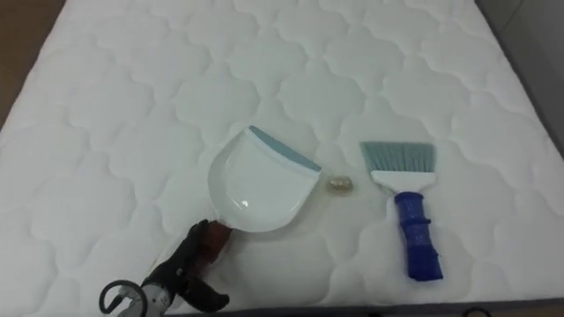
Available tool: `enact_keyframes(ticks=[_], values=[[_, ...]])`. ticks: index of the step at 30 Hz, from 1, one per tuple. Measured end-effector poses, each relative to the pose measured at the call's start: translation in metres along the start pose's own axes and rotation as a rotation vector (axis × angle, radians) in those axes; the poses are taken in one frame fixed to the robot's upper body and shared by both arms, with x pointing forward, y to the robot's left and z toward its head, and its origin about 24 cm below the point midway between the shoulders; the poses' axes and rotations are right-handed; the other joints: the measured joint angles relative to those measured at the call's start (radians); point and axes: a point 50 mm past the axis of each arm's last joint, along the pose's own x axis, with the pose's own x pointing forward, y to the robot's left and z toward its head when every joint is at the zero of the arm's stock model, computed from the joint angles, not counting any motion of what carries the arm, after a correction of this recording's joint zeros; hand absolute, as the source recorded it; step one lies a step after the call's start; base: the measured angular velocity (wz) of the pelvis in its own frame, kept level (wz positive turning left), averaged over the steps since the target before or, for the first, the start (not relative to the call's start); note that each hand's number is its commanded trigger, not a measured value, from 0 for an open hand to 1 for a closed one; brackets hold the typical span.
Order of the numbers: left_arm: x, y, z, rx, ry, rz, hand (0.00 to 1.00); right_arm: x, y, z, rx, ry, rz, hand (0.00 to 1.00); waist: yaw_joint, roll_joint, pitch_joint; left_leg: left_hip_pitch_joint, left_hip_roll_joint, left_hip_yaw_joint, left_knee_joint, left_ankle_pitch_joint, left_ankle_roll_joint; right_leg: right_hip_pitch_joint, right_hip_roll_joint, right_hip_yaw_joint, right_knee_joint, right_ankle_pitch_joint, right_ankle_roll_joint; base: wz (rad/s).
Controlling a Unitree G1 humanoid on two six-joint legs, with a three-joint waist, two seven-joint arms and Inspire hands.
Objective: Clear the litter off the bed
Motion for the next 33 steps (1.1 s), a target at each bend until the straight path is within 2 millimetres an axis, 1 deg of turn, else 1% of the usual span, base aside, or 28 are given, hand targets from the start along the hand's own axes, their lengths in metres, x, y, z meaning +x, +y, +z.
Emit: enact_keyframes(ticks=[4,10,12,14,15,18,23,26,31,33], values=[[-0.0001,0.0001,-0.0012,0.013,0.008,0.002,0.00,-0.0001,0.0000,-0.0007,-0.001,0.003,0.000,0.00,-0.001,0.003,-0.0021,-0.007,-0.001,0.001,0.001,0.000,0.000,-0.008,0.000,0.000,0.008,0.000,-0.001,0.00],[0.0002,0.0005,-0.0041,0.053,0.022,-0.001,0.00,0.0001,-0.0002,-0.0012,0.000,0.016,0.002,0.00,-0.003,0.004,-0.0018,-0.011,-0.001,0.004,0.002,0.000,0.000,-0.012,-0.001,-0.002,0.011,-0.003,-0.003,0.00],[0.0003,0.0006,-0.0045,0.065,0.024,0.001,0.00,0.0001,-0.0001,-0.0010,0.000,0.016,0.003,0.00,-0.003,0.004,-0.0008,-0.011,-0.001,0.004,0.002,0.000,0.000,-0.012,-0.002,-0.002,0.011,-0.004,-0.004,0.00],[0.0005,0.0010,-0.0039,0.096,0.017,0.006,0.00,0.0001,-0.0002,-0.0010,0.002,0.016,0.002,0.00,-0.003,0.002,0.0031,-0.011,-0.001,0.005,0.002,0.000,0.000,-0.013,-0.001,0.002,0.011,-0.008,-0.003,0.00],[0.0007,0.0014,-0.0035,0.114,0.013,0.009,0.00,0.0002,-0.0002,-0.0003,0.002,0.013,0.002,0.00,-0.002,0.002,0.0071,-0.011,-0.001,0.006,0.002,0.000,0.000,-0.016,-0.001,0.008,0.012,-0.011,-0.002,0.00],[0.0008,0.0024,-0.0035,0.152,0.007,0.015,0.00,0.0004,0.0002,0.0009,0.003,0.009,0.003,0.00,-0.001,-0.001,0.0088,-0.012,-0.001,0.006,0.000,0.000,0.000,-0.018,-0.001,0.010,0.013,-0.012,-0.001,0.00],[0.0009,0.0066,-0.0045,0.169,0.009,0.054,0.00,0.0003,0.0000,0.0004,0.011,0.012,0.010,0.00,-0.003,-0.003,0.0079,-0.023,-0.002,0.006,-0.004,0.000,0.000,-0.028,0.003,0.013,0.014,-0.011,-0.002,0.00],[0.0009,0.0067,-0.0053,0.166,0.019,0.068,0.00,0.0004,0.0012,-0.0001,0.013,0.018,0.027,0.00,-0.006,-0.009,0.0049,-0.027,-0.002,0.007,-0.004,0.000,0.000,-0.028,0.005,0.009,0.013,-0.011,-0.003,0.00],[0.0029,0.0061,-0.0071,0.167,0.051,0.085,0.00,0.0005,0.0017,-0.0007,0.037,0.028,0.025,0.00,-0.011,-0.010,0.0051,-0.028,-0.001,0.008,-0.003,0.000,0.000,-0.027,0.003,0.005,0.013,-0.011,-0.003,0.00],[0.0054,0.0042,-0.0045,0.161,0.057,0.096,0.00,0.0006,0.0021,-0.0009,0.038,0.032,0.022,0.00,-0.010,-0.012,0.0052,-0.028,0.000,0.010,-0.001,0.000,0.000,-0.027,0.001,0.006,0.014,-0.010,-0.003,0.00]])
